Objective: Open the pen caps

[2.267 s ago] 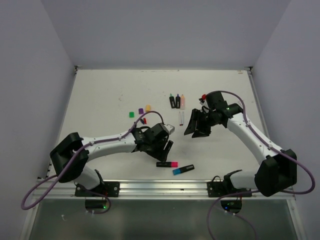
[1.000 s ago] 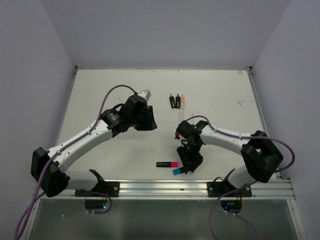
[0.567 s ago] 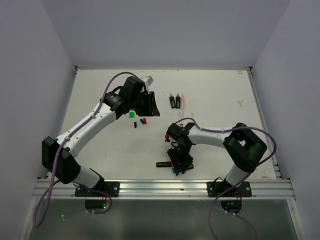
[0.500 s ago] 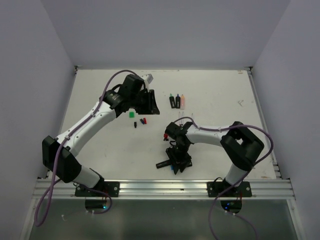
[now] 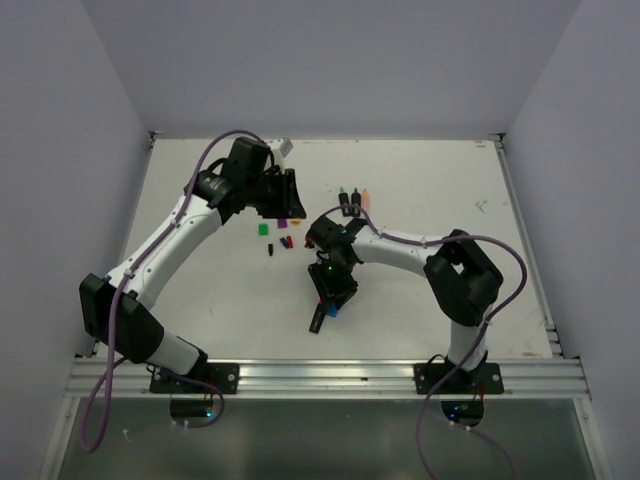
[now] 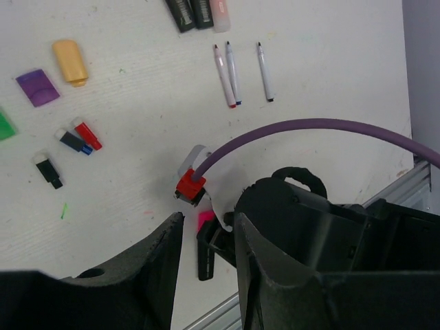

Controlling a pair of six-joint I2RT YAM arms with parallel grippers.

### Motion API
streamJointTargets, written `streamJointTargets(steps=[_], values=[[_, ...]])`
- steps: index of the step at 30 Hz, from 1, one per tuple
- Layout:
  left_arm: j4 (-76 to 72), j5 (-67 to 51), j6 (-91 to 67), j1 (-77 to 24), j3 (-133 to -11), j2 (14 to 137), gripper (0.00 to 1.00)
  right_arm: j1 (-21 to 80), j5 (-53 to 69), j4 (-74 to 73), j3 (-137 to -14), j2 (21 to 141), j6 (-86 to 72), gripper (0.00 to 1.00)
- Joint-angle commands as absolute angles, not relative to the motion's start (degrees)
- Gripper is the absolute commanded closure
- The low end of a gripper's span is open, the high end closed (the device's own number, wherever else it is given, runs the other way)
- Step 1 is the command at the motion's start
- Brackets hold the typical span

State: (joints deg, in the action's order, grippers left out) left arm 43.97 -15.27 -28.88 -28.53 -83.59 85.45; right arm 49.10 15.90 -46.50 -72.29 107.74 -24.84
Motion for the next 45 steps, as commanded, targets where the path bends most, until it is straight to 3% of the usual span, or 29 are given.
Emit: streamJointTargets(steps=[1,9,24,45], values=[[44.9,-17.7,-26.8,-26.5,-86.0,84.9,0.60,47.5,15.2,-48.4,-77.6,108.4,-22.8,0.58],[44.6,-18.5,-25.1,-22.9,-86.2,85.4,0.60,44.3,14.2,-53.7,-85.0,109.1,-19.2,0.56],[44.2,-22.0,-23.4,-18.1,-86.8,87.4,0.60,37.7,21.1,-54.5,-96.2,123.8,-17.3,0.57],[41.8,-26.0,-24.2,-16.9,-82.0,87.5,0.60,37.7,22.8,-46.2,-69.0,105.1,-19.4,0.56]])
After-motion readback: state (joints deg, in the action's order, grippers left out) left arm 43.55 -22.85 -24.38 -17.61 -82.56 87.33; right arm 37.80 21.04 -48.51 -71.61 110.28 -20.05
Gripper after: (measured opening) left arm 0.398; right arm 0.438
